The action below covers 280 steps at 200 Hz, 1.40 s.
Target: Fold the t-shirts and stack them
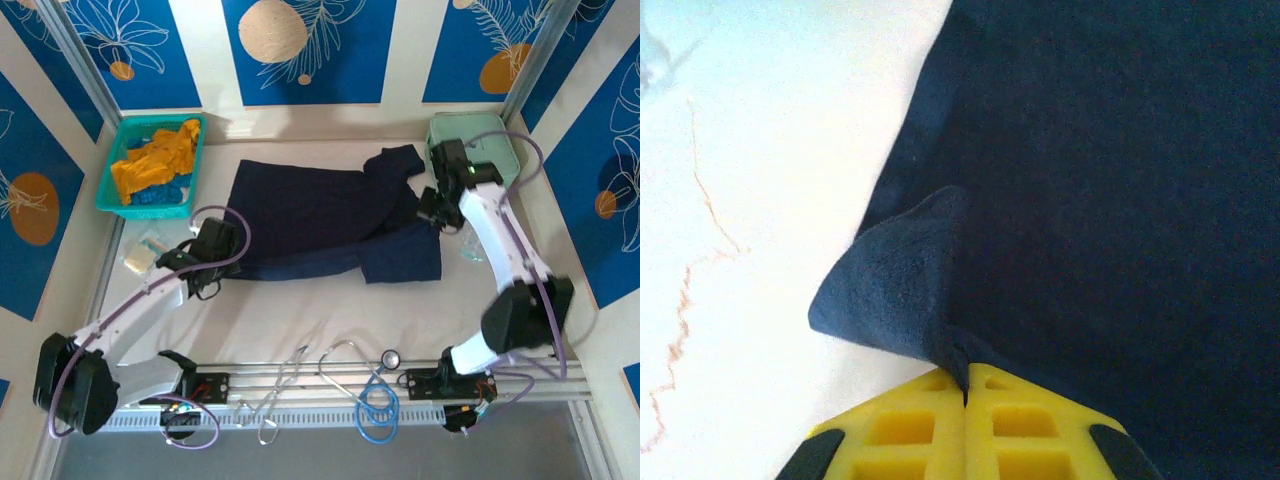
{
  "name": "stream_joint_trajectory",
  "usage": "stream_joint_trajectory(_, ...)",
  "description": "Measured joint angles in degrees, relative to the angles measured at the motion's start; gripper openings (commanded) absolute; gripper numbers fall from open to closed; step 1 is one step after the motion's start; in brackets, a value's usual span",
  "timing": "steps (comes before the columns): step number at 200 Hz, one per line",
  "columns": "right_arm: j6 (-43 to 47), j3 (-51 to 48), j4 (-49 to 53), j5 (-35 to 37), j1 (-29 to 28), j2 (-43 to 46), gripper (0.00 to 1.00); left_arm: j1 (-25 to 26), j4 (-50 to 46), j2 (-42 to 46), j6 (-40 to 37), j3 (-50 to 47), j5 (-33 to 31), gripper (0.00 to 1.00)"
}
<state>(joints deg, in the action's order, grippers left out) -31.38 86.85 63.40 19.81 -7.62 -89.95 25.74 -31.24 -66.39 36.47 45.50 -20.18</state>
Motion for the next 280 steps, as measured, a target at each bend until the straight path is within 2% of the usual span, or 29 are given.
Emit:
stream_joint_trajectory(25,3.4,15.1,-1.1,-0.1,0.3,-16.4,0.0,-0.9,3.0,-5.4,-2.4,3.0,-2.1,0.0)
stream_joint_trajectory(40,4.7,24.8,-1.2,-0.5,0.6,-26.0,0.29,-1.7,5.0,-9.7,-3.5,4.4,-3.0,0.0)
stream_joint_trajectory(48,5.5,29.3,-1.2,-0.6,0.7,-30.3,0.4,-2.1,5.9,-11.8,-4.0,5.1,-3.1,0.0)
stream_joint_trajectory(52,5.8,31.0,-1.3,-0.6,0.8,-32.0,0.49,-2.3,6.3,-12.7,-4.0,5.3,-3.3,0.0)
stream_joint_trajectory(60,6.0,33.6,-1.0,-0.8,0.9,-34.6,0.55,-2.5,6.9,-14.7,-4.1,5.9,-3.3,0.0)
stream_joint_trajectory(70,6.7,34.5,-1.0,-0.8,1.1,-35.8,0.58,-2.7,7.5,-16.9,-4.3,6.3,-3.3,0.0)
stream_joint_trajectory(86,6.7,30.4,-1.9,-0.8,1.1,-33.7,0.57,-2.8,8.5,-19.1,-4.3,6.7,-3.1,0.0)
stream_joint_trajectory(115,5.8,10.6,-5.7,-2.2,1.7,-20.0,0.44,-2.8,9.7,-20.1,-4.2,6.7,-2.3,0.0)
stream_joint_trajectory(144,3.9,-1.6,-9.4,-6.8,4.3,-11.3,0.45,-2.8,9.9,-20.2,-4.3,7.0,-1.8,0.0)
stream_joint_trajectory(161,3.3,-4.2,-12.1,-8.4,6.5,-12.0,0.49,-2.8,9.8,-20.6,-4.3,7.4,-1.5,0.0)
stream_joint_trajectory(192,2.6,-5.3,-16.0,-10.3,9.1,-16.2,0.48,-2.8,9.9,-20.8,-4.2,7.6,-1.2,0.0)
stream_joint_trajectory(280,2.4,-7.6,-21.1,-13.9,9.2,-20.4,0.42,-2.8,9.9,-21.3,-4.2,7.6,-0.9,0.0)
